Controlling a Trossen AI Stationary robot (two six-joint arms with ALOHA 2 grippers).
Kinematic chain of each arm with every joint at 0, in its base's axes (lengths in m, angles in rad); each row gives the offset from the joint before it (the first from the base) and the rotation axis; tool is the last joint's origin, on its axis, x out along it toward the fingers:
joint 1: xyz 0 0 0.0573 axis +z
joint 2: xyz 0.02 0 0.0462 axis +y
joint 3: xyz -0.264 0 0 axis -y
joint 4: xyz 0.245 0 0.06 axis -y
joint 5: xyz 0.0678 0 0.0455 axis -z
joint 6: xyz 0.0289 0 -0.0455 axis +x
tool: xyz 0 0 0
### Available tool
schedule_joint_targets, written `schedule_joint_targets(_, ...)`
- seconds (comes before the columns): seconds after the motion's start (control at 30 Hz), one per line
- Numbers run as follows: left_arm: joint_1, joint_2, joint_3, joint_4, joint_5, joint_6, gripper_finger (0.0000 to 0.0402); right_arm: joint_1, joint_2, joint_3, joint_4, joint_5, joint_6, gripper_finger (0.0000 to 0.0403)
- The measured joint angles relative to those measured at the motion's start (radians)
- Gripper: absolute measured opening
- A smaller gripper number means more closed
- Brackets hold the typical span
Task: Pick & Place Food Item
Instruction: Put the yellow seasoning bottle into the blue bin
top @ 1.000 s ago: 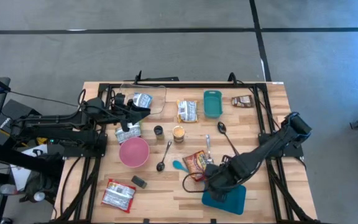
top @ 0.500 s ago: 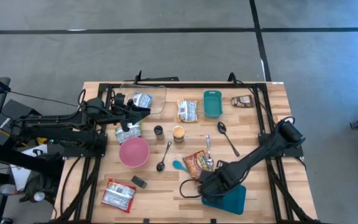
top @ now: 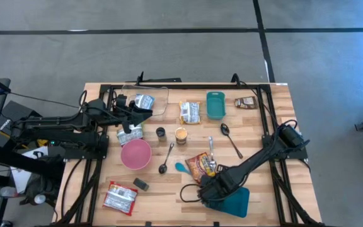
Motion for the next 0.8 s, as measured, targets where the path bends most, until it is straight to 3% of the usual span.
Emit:
schedule_joint_targets(0.6,0.0,0.0,0.0,0.0,0.0,0.0,0.0106,0.0,0.0,0.0,0.0,0.0,0.0,0.0215)
schedule_joint_targets(0.8,0.0,0.0,0.0,0.0,0.0,0.0,0.0106,-0.005,0.0,0.0,0.001,0.0,0.0,0.0236)
